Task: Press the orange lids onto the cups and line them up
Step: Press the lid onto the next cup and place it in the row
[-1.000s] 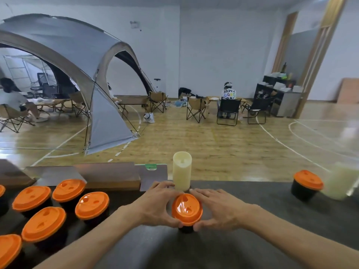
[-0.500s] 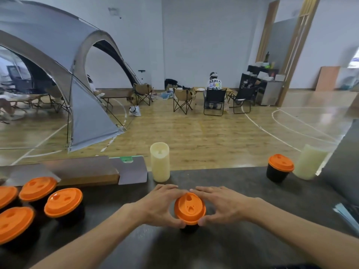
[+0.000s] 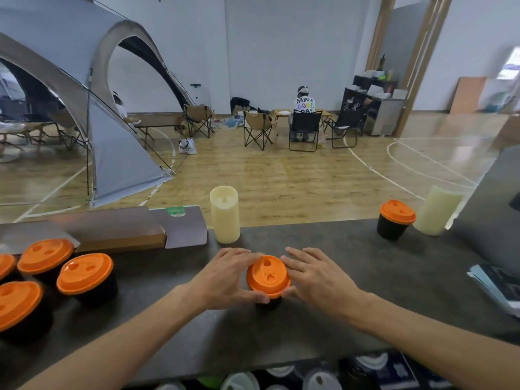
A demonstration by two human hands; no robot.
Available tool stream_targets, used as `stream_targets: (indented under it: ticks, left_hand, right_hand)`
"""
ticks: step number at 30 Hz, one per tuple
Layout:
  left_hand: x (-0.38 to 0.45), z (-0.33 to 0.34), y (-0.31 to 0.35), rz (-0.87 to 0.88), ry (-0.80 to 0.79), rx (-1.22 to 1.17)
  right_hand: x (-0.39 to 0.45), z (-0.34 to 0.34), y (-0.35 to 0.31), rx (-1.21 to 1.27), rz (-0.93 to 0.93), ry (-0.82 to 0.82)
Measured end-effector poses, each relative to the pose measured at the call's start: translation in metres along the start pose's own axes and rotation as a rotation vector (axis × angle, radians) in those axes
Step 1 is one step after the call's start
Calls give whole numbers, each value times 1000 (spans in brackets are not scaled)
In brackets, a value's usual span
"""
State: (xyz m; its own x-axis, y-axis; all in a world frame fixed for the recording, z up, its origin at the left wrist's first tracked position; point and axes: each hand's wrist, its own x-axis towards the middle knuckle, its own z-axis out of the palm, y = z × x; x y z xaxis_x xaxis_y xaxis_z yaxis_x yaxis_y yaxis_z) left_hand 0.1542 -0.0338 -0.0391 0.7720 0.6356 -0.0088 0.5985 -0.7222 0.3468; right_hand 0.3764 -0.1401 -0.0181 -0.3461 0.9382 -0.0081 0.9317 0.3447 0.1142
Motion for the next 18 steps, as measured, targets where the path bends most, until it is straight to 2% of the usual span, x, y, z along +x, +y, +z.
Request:
stream_targets:
  ticks: [5, 11, 18]
  left_hand:
    - [0, 1, 2, -23, -2, -6]
    - [2, 1, 3, 7, 22, 24]
    - [1, -2, 6, 3, -3, 26]
  right_hand:
    - [-22, 7, -36, -105, 106, 220]
    - [-32, 10, -55, 60, 194, 166]
    - [-39, 9, -48, 109, 166, 44]
